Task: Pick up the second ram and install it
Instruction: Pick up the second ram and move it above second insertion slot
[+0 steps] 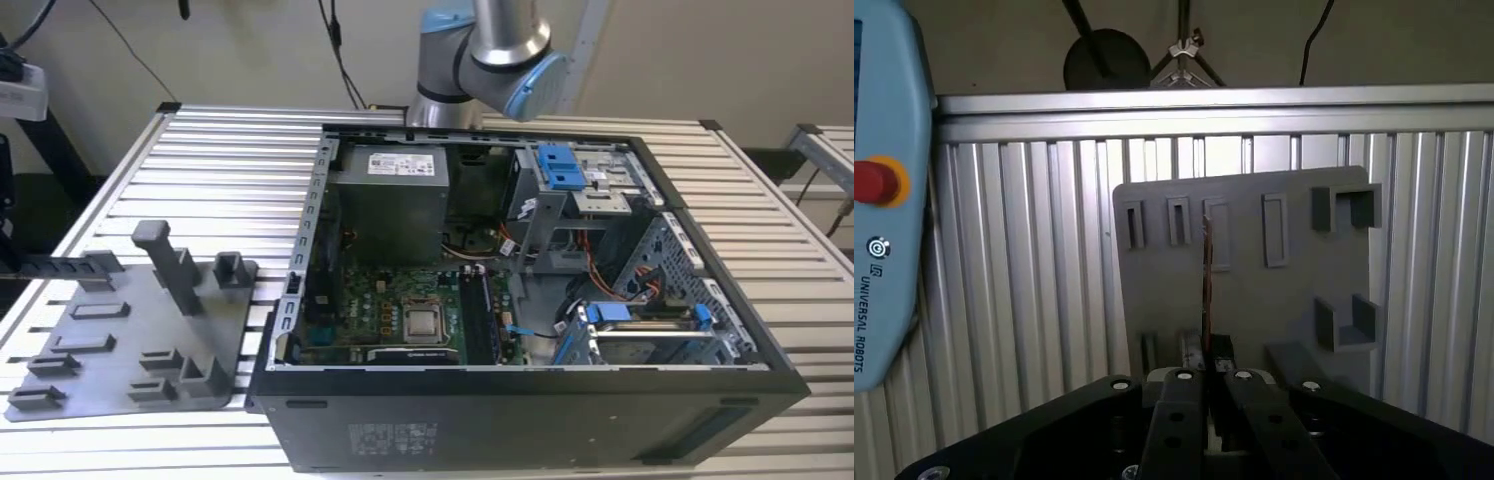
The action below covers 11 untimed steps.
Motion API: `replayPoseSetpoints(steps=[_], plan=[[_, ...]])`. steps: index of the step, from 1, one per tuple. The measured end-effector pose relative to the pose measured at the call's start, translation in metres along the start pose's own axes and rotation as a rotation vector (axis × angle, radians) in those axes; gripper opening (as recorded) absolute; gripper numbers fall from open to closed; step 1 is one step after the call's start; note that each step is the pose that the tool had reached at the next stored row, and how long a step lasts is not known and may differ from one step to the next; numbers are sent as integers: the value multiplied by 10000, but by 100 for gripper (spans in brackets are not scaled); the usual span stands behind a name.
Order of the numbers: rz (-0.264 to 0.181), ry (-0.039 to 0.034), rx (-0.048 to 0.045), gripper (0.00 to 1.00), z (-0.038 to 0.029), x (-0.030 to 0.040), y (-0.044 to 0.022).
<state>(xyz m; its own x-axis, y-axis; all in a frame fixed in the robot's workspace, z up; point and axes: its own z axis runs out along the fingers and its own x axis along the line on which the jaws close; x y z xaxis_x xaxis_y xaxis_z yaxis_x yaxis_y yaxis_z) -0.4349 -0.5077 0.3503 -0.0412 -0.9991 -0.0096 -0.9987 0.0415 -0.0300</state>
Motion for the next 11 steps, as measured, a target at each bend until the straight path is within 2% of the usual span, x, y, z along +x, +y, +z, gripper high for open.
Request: replayPoseSetpoints(steps=[7, 11], plan=[[0, -8, 1, 14, -98, -17, -2], [0, -8, -1, 14, -202, -21, -5]])
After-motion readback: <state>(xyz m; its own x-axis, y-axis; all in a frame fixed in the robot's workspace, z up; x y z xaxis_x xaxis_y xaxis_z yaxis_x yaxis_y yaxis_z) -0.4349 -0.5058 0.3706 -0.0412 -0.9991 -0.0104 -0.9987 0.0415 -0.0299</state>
